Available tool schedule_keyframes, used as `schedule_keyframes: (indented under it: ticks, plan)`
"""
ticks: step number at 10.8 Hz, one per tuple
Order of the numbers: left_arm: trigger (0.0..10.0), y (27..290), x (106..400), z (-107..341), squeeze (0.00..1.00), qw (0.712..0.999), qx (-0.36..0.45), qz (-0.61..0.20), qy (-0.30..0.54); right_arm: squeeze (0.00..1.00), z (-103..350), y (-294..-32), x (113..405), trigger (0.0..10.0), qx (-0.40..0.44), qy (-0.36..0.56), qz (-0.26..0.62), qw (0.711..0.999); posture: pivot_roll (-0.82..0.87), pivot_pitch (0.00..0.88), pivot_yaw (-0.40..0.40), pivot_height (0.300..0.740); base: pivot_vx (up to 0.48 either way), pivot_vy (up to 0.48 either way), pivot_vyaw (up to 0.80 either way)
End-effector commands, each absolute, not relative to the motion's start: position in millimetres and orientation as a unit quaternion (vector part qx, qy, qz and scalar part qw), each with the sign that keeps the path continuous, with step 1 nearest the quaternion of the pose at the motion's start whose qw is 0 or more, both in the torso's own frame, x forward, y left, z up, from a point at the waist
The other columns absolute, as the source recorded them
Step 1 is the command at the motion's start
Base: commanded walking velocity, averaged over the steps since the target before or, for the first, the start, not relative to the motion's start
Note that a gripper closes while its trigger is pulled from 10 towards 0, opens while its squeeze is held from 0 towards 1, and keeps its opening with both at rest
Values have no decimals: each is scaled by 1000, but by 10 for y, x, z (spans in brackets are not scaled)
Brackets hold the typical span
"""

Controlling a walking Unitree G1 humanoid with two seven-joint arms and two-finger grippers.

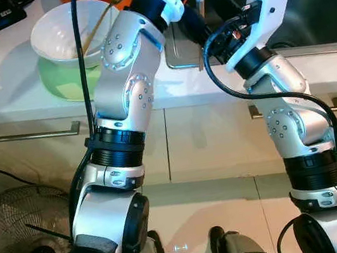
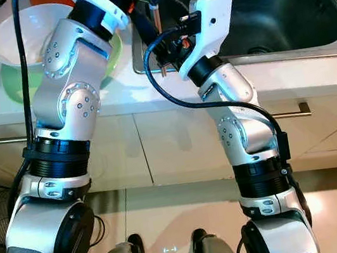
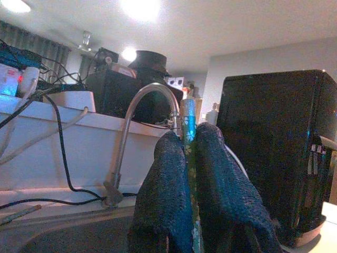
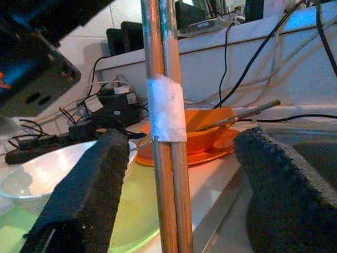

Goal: Kitchen organization

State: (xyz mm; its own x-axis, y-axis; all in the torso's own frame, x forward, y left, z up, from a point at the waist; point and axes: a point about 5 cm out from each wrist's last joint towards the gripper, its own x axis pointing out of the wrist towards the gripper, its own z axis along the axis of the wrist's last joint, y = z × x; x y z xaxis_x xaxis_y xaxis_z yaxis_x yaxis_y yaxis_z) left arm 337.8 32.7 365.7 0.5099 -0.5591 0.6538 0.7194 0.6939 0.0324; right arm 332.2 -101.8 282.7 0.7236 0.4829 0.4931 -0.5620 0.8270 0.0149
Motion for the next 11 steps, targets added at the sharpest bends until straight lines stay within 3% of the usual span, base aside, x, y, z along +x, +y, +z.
schedule_keyframes:
  ticks: [1,2,11]
  plan:
    - [10000,282,3318,3719,0,849,-119,-391,-336,0,2817,-1008,3326,1922,77,-240,283,925,113,244,-13,740,0,0,0]
    - [10000,288,3326,3712,0,849,-118,-391,-334,0,2807,-1018,3337,0,76,-238,279,927,115,247,-14,740,0,0,0]
    - [10000,289,3339,3730,0,851,-112,-390,-333,0,2773,-1007,3375,0,70,-233,272,931,122,255,-14,740,0,0,0]
